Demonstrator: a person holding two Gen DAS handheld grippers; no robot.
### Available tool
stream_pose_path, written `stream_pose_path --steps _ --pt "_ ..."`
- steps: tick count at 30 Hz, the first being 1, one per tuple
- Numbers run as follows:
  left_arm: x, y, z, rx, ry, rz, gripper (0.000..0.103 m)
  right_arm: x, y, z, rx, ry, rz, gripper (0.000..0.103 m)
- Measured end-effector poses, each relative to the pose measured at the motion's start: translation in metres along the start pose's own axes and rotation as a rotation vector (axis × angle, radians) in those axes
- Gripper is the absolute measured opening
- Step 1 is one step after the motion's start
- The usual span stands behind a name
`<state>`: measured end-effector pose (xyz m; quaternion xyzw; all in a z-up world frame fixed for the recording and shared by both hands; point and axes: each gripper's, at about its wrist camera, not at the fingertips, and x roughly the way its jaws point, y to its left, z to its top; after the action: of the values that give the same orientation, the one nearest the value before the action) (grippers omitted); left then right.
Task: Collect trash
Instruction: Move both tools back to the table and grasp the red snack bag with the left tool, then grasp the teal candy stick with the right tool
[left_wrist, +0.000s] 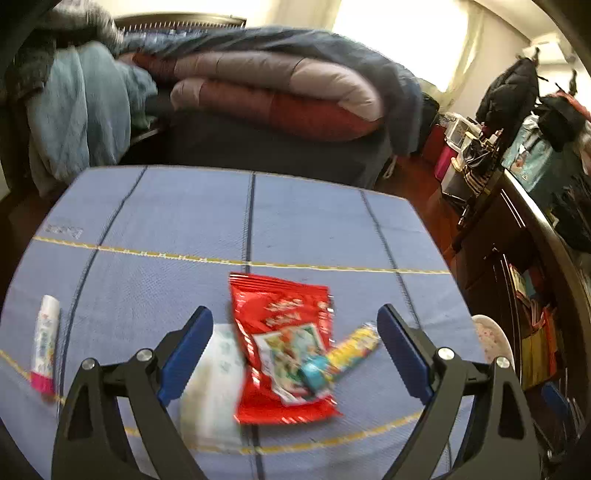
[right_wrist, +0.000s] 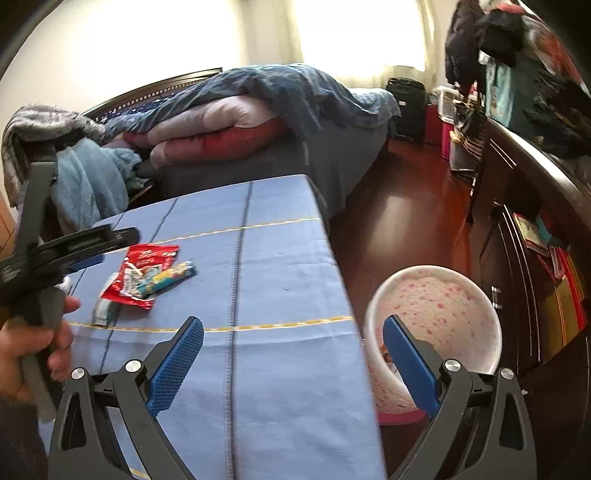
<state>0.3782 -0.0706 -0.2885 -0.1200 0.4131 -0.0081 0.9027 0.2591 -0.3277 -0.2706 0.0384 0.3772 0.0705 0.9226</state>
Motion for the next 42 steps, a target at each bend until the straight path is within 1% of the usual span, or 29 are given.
stream_pose_path --steps 3,6,9,10,12,14,15,16,17,18,19,22,25,32,34,37,42 --pt "0.017 0.012 0.002 -0.006 0.032 -0.020 0.091 0.002 0.012 0.001 -0.017 0.003 0.004 0.097" --pt "0.034 0.014 0.006 0.011 0.067 -0.034 0.091 0.006 0.025 0.004 -0.033 0.010 0.008 0.097" --pt "0.044 0.008 0.007 0.059 0.081 -0.046 0.085 0.009 0.034 0.005 -0.044 0.015 0.010 0.097" --pt "0.046 0.005 0.007 0.078 0.084 -0.046 0.078 0.011 0.037 0.005 -0.046 0.018 0.013 0.097" --pt "0.051 -0.001 0.005 0.120 0.089 -0.049 0.070 0.013 0.040 0.006 -0.046 0.021 0.017 0.097" --pt "0.053 -0.005 0.004 0.147 0.091 -0.054 0.043 0.016 0.044 0.008 -0.046 0.025 0.021 0.097" --pt "0.054 -0.007 0.003 0.156 0.095 -0.059 0.037 0.017 0.046 0.009 -0.047 0.025 0.022 0.097" --pt "0.054 -0.007 0.002 0.157 0.093 -0.068 0.030 0.019 0.049 0.010 -0.048 0.026 0.024 0.097" --pt "0.052 -0.007 0.002 0.156 0.089 -0.081 0.017 0.020 0.051 0.011 -0.050 0.027 0.026 0.097" --pt "0.050 -0.006 0.001 0.156 0.085 -0.101 0.013 0.021 0.053 0.011 -0.052 0.027 0.028 0.097" --pt "0.048 -0.006 0.001 0.161 0.075 -0.115 0.012 0.022 0.055 0.011 -0.055 0.029 0.030 0.097" --pt "0.039 -0.006 0.001 0.182 0.037 -0.119 0.009 0.027 0.065 0.012 -0.062 0.036 0.042 0.097" --pt "0.028 -0.001 0.003 0.173 0.006 -0.145 0.008 0.031 0.071 0.012 -0.068 0.041 0.055 0.097" --pt "-0.016 0.029 0.019 0.087 -0.108 -0.154 0.008 0.047 0.096 0.016 -0.091 0.051 0.073 0.097" --pt "-0.027 0.039 0.022 0.066 -0.136 -0.143 0.008 0.055 0.103 0.018 -0.093 0.063 0.073 0.097" --pt "-0.041 0.055 0.026 0.035 -0.166 -0.132 0.008 0.071 0.115 0.020 -0.099 0.079 0.061 0.097" --pt "-0.056 0.078 0.029 0.005 -0.188 -0.124 0.008 0.103 0.134 0.022 -0.141 0.119 0.022 0.097"
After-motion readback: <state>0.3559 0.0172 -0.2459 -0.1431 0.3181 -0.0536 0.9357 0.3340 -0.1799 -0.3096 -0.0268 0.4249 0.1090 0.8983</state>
